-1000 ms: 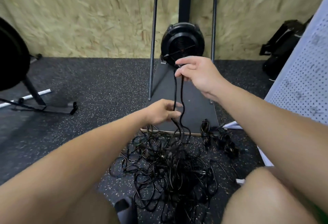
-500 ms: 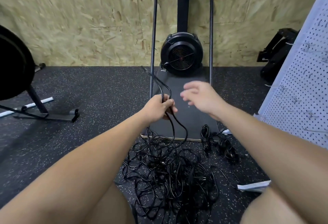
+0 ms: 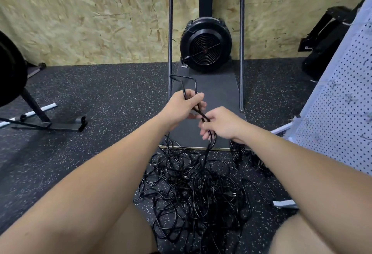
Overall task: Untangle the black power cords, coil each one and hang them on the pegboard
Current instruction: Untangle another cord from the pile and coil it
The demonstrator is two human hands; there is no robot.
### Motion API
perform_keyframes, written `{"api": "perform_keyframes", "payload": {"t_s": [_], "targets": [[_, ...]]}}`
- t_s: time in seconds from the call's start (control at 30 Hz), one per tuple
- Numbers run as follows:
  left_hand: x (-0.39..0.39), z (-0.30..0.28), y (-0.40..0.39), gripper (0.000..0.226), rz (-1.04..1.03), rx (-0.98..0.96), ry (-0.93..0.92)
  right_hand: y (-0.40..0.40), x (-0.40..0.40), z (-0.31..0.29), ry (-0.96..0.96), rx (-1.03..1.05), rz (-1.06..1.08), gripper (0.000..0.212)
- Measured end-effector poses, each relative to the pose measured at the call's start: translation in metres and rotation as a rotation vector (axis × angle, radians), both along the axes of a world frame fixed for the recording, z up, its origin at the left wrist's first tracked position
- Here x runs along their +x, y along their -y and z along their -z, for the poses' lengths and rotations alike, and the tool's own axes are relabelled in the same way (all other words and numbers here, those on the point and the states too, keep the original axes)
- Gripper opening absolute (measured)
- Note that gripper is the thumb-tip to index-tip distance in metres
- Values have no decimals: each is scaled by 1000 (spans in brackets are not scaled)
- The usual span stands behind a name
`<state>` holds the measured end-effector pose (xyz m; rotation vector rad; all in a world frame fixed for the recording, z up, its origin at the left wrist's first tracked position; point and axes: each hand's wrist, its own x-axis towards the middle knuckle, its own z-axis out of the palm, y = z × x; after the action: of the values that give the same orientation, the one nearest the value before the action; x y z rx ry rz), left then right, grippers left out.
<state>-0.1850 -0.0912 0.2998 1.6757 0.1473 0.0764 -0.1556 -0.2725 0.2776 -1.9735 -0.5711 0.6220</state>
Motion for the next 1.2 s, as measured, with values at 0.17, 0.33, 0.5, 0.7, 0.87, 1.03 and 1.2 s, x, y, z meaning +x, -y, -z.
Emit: {"api": "perform_keyframes", "payload": {"t_s": [0.17, 0.33, 0.5, 0.7, 0.87, 1.03, 1.2], "targets": [[-5, 15, -3, 37, 345, 61, -226, 5, 23, -17, -9, 189, 208, 18], [-13, 44, 18, 21, 595, 396, -250, 10, 33, -22, -86, 342, 308, 20], [-8, 40, 25, 22, 354, 199, -187, 11, 43, -22, -152, 471, 313, 27], [1, 15, 15, 14, 30, 24, -93, 19, 32, 9, -107, -116, 71, 52], [-1, 9, 22, 18, 5, -21, -91, 11, 10, 34, -149, -156, -179, 66], [3, 7, 12, 17, -105, -126, -75, 6, 0, 35, -167, -53, -129, 19], [-2, 3, 9, 19, -52, -226, -48, 5, -1, 12, 53, -80, -25, 16]]}}
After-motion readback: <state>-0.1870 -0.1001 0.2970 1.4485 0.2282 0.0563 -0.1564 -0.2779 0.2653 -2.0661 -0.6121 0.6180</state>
